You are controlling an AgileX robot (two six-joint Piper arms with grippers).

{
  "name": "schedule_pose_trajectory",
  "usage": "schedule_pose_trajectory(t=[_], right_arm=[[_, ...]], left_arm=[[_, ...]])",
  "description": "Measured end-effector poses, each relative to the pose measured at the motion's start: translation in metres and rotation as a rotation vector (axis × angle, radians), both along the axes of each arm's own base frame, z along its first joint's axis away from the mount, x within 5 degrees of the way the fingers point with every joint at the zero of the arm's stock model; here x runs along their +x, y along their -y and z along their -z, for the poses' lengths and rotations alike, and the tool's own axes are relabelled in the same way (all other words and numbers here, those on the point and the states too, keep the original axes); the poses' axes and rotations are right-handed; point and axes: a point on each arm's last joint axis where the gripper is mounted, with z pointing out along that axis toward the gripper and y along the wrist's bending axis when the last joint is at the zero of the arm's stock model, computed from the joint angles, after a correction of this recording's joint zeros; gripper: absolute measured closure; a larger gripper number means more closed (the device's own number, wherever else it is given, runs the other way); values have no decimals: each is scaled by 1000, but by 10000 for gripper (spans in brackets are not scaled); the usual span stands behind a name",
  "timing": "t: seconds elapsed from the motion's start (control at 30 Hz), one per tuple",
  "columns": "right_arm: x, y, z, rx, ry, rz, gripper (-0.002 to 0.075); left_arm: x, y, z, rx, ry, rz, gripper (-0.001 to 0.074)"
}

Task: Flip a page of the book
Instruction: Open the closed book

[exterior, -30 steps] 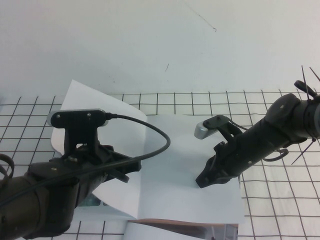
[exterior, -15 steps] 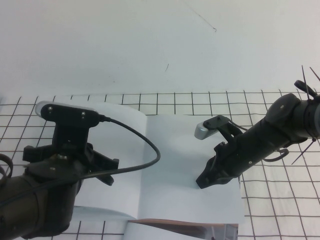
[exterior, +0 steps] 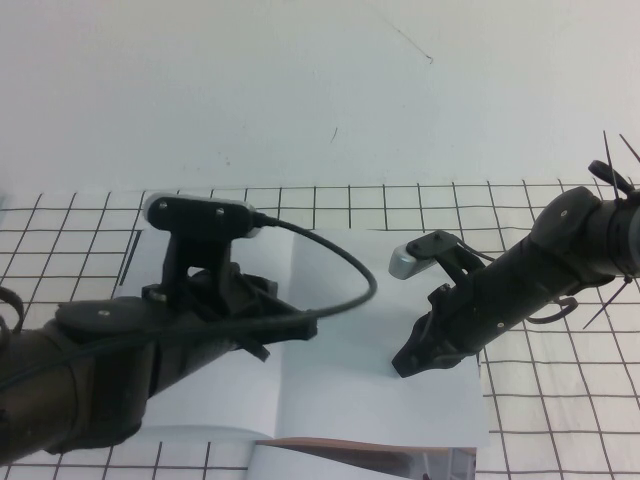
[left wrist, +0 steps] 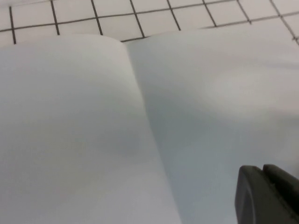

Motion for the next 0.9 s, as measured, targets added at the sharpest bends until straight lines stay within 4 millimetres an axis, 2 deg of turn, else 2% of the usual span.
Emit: schedule_pose_trajectory(t=[0.1, 0.27, 0.47, 0.57, 0.67, 0.77, 0.9], right_arm=[[0, 0, 0, 0, 0, 0, 725], [0, 0, 0, 0, 0, 0, 725], [0, 0, 0, 0, 0, 0, 725], [0, 0, 0, -1, 0, -1, 725], [0, 0, 0, -2, 2, -2, 725], [0, 0, 0, -3, 3, -4, 725], [0, 0, 0, -4, 3, -5, 725]], left_arm=[[7, -11, 0, -63, -26, -64, 738], [27, -40, 3, -130, -58, -147, 738], [50, -79, 25, -99, -111, -252, 738], [50, -75, 29, -224, -164, -147, 738], [43, -59, 28, -316, -260, 73, 738], [37, -52, 29, -276, -406, 208, 737], [40, -61, 39, -148, -526, 144, 737]])
